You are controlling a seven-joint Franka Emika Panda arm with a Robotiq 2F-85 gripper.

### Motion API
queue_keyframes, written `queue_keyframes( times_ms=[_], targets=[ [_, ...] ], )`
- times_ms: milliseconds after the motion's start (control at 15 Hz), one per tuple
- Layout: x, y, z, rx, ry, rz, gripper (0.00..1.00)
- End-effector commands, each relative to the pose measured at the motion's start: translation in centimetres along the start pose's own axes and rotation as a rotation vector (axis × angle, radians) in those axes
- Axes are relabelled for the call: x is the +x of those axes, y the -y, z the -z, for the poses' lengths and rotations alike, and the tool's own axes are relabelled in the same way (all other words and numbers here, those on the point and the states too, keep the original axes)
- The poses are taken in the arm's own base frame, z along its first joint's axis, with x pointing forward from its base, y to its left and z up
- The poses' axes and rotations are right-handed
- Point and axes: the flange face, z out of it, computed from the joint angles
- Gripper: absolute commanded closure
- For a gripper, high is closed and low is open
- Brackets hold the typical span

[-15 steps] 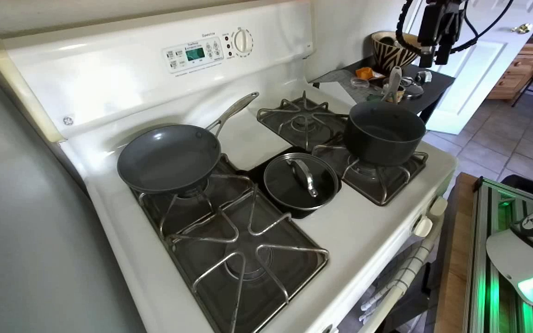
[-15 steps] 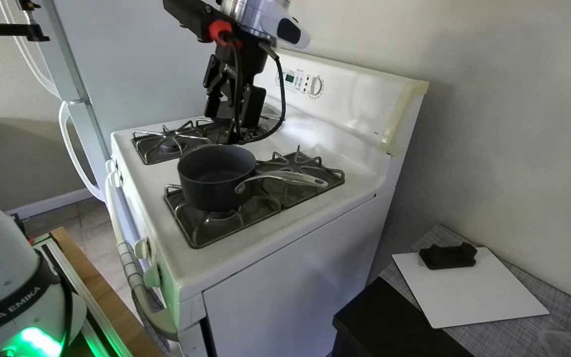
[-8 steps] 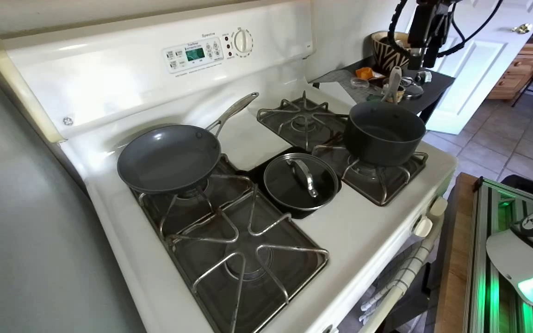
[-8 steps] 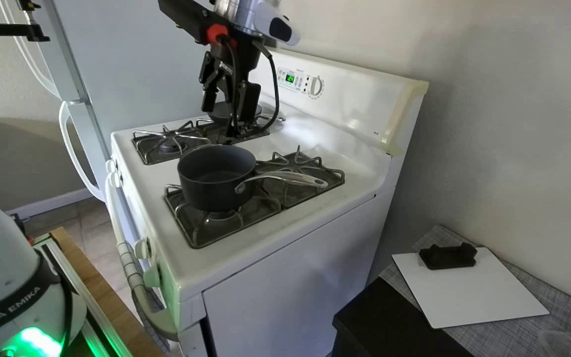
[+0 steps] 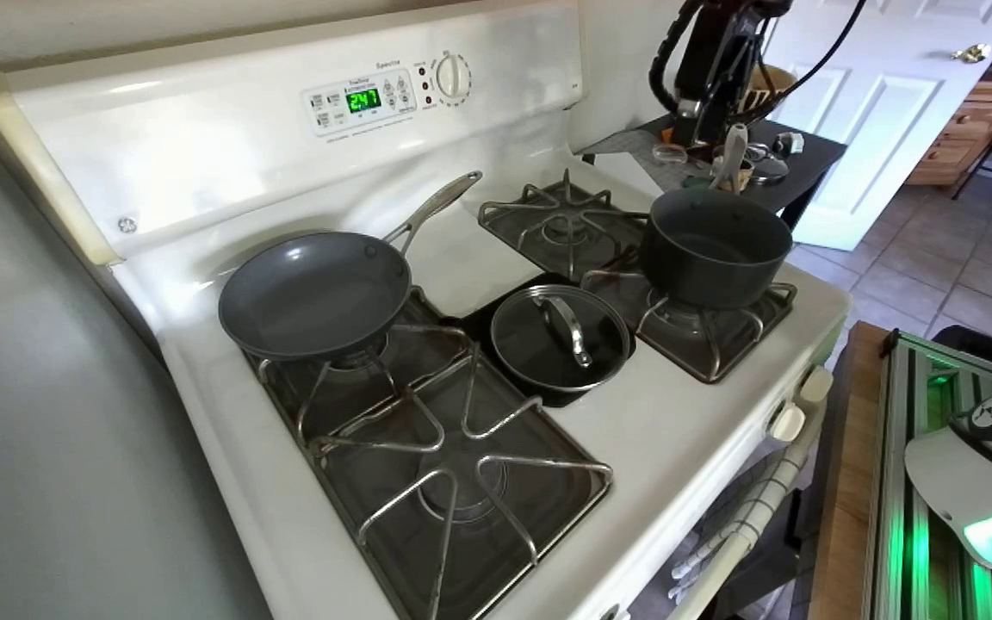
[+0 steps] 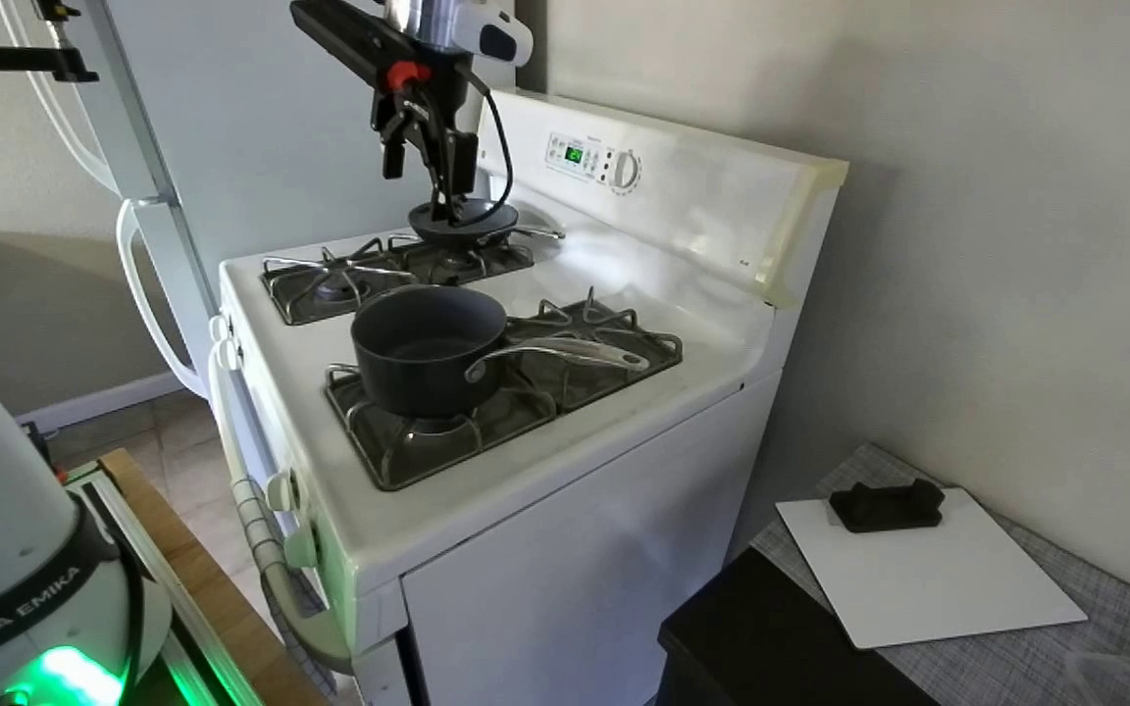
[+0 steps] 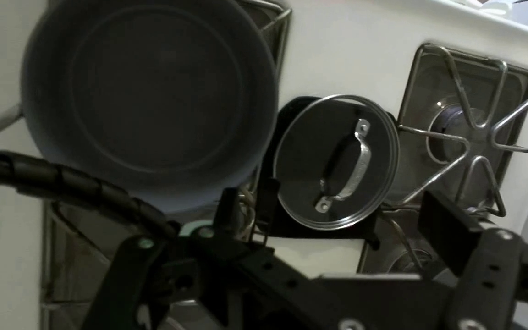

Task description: Put the lid on the pot

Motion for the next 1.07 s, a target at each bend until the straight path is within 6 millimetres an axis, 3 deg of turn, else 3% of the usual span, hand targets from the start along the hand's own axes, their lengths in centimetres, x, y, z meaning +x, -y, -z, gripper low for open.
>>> queue_keyframes(
  times_ms=[0,400,1000],
  targets=[
    [1.4,3.5,-3.1,0.003,-0.009,0.012,0.0],
    [4.2,7.1,-8.6,-0.032,-0.022,0.026,0.0],
    [6.5,7.5,-15.8,-0.055,0.073,-0.034,0.0]
  ],
)
